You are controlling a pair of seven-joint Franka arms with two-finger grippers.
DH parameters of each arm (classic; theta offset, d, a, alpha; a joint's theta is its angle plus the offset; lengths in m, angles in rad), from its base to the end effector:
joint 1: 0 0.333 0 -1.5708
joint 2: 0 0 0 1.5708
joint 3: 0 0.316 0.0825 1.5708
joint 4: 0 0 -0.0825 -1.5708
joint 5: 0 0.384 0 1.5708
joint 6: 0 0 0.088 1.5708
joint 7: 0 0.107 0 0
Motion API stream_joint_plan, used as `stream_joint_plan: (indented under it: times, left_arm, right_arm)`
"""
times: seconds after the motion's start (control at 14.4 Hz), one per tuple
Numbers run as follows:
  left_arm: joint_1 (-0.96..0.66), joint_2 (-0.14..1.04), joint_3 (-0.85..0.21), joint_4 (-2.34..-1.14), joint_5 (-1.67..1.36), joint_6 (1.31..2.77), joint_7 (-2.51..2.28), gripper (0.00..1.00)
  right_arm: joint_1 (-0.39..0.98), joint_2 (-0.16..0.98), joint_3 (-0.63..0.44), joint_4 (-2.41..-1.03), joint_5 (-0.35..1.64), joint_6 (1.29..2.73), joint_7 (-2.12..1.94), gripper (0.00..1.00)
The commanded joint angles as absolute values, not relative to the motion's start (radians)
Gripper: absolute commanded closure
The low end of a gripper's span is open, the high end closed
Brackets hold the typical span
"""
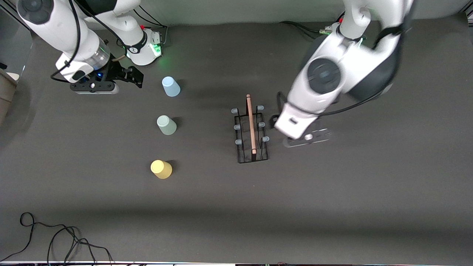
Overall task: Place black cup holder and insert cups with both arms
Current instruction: 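Open the left gripper and withdraw it from the rack handle, then lower the right gripper onto the light green cup and grasp it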
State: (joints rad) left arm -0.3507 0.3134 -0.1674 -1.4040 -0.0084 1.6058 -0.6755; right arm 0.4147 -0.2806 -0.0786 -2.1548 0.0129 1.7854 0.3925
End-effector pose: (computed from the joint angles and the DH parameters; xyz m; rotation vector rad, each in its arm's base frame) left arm 0.5651 -0.3061 0.5200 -3.1148 -0.2550 0.1917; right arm 0.4358 0.1509 0.5087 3.1366 -0.0873 -0.1507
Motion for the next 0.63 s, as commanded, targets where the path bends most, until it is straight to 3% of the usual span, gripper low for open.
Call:
stream_joint_plan:
  times: [0.0, 0.28, 0.56]
  left_arm:
    - [-0.206, 0.210, -0.170, -1.401, -0.012, 1.455, -0.482, 0.00]
    - [-0.010, 0.161, -0.169, -1.385, 0.008, 1.377, -0.232, 0.02]
    - [0.072, 0.163, -0.169, -1.425, 0.008, 1.377, -0.155, 0.01]
  right_arm:
    - [0.422, -0.298, -0.083, -2.273, 0.006, 1.909, 0.414, 0.00]
    - [0.419, -0.246, -0.084, -2.388, 0.005, 2.115, 0.426, 0.00]
    - [0.433, -0.071, -0.083, -2.418, 0.005, 2.334, 0.476, 0.00]
